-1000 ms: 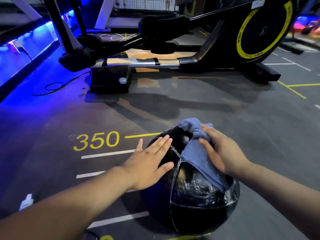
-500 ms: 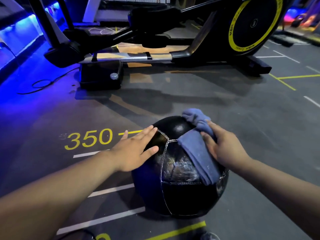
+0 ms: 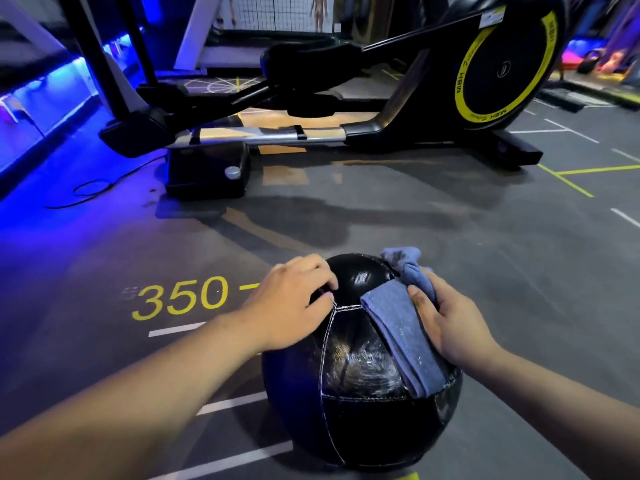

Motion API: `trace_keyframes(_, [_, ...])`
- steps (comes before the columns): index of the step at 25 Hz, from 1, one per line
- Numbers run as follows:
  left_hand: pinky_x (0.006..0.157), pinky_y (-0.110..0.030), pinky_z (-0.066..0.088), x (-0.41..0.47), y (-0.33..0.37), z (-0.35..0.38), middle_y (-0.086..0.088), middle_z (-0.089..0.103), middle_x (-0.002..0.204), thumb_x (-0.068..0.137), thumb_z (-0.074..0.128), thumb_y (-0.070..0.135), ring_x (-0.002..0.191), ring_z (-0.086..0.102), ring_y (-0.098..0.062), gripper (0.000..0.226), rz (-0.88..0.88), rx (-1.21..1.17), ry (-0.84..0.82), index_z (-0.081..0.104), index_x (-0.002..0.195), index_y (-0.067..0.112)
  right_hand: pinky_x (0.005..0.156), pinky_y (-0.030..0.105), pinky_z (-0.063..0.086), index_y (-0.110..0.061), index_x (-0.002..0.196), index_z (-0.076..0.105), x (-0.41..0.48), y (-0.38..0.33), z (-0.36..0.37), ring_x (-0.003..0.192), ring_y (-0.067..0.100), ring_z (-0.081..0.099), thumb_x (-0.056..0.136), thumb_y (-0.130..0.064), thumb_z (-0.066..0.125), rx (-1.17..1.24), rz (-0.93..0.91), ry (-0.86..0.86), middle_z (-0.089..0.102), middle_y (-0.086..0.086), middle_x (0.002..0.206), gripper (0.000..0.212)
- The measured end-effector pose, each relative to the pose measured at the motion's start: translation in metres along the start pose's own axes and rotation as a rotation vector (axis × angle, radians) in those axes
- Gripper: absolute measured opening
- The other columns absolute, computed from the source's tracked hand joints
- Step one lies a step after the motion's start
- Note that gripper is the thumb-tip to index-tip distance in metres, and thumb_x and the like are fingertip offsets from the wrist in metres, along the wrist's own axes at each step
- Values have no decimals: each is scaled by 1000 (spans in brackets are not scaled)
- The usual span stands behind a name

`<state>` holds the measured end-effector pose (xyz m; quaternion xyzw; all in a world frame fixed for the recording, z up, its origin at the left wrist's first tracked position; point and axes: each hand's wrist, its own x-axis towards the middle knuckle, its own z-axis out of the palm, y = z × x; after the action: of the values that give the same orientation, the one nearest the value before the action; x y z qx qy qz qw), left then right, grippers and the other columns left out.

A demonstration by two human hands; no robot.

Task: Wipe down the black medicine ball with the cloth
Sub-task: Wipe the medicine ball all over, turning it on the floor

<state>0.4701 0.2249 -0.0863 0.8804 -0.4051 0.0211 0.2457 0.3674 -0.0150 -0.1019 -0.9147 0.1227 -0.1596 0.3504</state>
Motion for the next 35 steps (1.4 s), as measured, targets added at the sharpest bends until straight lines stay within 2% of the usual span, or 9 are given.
trace_keyframes(5, [101,-37,39,-7,-14,5,17,49,129,86,52,27,116,49,-9,36,18,-40,-139,54,121,32,85,7,30,-35,124,60,8,2,0,108,-6,52,95,-30,56,39,26,-47,51,-38,101,30])
trace_keyframes(7, [104,-33,37,-11,-15,8,17,45,136,87,50,28,123,46,-8,41,-16,-114,-150,52,128,32,94,14,33,-33,127,59,11,0,0,120,3,52,94,-30,56,46,52,-75,61,-25,114,33])
trace_keyframes(9, [105,-32,36,-11,-16,10,17,43,138,87,47,28,125,45,-8,43,-28,-121,-146,51,129,30,111,27,30,-25,134,55,4,-6,6,137,17,40,95,-31,54,-70,-67,-101,56,-7,136,40])
trace_keyframes(13, [103,-30,36,-12,-21,14,12,41,140,91,52,16,126,43,-11,44,-50,-79,-126,47,134,23,118,50,15,-25,140,46,-23,-26,31,146,27,21,90,-42,39,-508,-586,-247,38,-5,152,53])
trace_keyframes(19, [98,-23,34,-13,-20,17,16,41,140,87,53,11,126,42,-7,50,-63,-78,-96,47,134,27,113,62,21,-26,145,36,-41,-29,38,147,33,14,93,-59,36,-638,-580,-198,32,1,156,62])
trace_keyframes(26, [100,-41,39,-7,-10,17,16,40,136,79,51,24,122,42,-9,45,-56,-62,-135,44,124,30,102,38,45,-16,115,69,-12,6,13,123,21,57,82,-47,63,-277,-591,26,66,-2,125,46])
trace_keyframes(29, [97,-36,35,-3,-6,18,20,39,134,87,55,20,118,40,-4,39,-48,-74,-131,45,122,33,83,26,50,-20,98,72,1,26,-4,93,11,67,81,-43,64,-21,-112,147,74,-5,93,30])
trace_keyframes(32, [83,-26,26,-5,-3,20,22,34,138,95,53,24,105,38,1,35,-61,-83,-131,43,127,33,87,18,44,-30,110,69,6,23,-3,103,11,65,85,-32,68,117,171,68,72,-12,104,25])
trace_keyframes(35, [79,-22,24,-6,-5,21,21,28,144,98,50,27,112,46,-11,38,-80,-96,-169,38,134,31,108,22,33,-25,125,63,-14,3,13,128,18,51,84,-32,66,-98,-196,55,61,-10,129,42])
